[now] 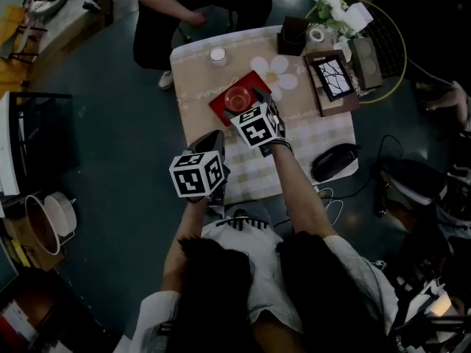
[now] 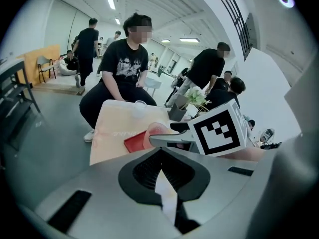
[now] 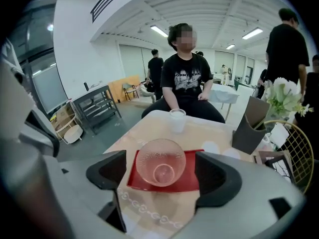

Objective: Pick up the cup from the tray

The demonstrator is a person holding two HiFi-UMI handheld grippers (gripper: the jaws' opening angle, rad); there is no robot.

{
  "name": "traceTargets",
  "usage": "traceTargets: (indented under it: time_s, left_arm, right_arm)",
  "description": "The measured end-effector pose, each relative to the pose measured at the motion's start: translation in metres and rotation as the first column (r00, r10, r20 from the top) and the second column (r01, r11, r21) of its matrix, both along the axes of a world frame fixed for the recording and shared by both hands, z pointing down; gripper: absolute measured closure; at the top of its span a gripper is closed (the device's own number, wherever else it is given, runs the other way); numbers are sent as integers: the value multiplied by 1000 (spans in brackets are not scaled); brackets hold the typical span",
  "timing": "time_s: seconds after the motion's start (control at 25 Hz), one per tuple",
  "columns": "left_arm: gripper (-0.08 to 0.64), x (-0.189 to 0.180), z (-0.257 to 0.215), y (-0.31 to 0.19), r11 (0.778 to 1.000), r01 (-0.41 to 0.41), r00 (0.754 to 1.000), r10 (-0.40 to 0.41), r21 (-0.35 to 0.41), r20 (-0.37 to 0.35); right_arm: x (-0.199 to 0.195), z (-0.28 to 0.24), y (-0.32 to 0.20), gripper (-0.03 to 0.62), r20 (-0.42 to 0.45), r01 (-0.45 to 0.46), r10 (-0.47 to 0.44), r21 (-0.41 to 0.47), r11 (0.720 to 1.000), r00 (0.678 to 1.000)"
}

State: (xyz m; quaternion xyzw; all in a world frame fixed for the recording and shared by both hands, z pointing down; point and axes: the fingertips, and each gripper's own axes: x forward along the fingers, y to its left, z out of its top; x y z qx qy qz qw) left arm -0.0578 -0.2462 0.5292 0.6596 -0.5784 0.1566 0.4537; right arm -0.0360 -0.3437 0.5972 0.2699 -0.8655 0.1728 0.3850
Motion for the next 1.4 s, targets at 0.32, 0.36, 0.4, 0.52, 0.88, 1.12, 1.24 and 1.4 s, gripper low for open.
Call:
traceTargets:
  time_s: [0.32,0.36,0.4,0.52,0.88,1.12,1.24,1.4]
  left_arm:
    - [557,-7,15,-2,998,41,999,-40,-48,13]
    - [557,-8,17,-2,998,41,999,-41,-55,13]
    - [556,-8,19,-1,997,40,999,-39,-61,14]
    - [557,-10,22,1,997,31,999,-30,-77,19]
    - [557,-13,24,2,996,22,999,-19,-81,39]
    - [556,-12,24,2,997,1,999,2,-74,37]
    - [557,-6,23,2,997,-23,999,26,-68,31]
    - [556,6,19,-1,997,-65,997,67,-50,25]
  right_arm:
    - [-21,22,-6,179,-76,88,-88,-7,996,993]
    - [-22,24,-6,179,-73,82,-83,-18,996,994]
    - [-22,26,-6,179,-68,75,-77,-30,997,995]
    - [-21,30,-7,181,-83,79,-83,-51,996,993]
    - [-19,32,-3,195,-95,84,-91,-69,994,991]
    - [-7,16,-4,195,-86,59,-64,-51,997,994]
    - [8,10,-4,195,-92,25,-29,-43,999,995]
    - [32,3,0,195,-120,-18,16,-17,1000,993]
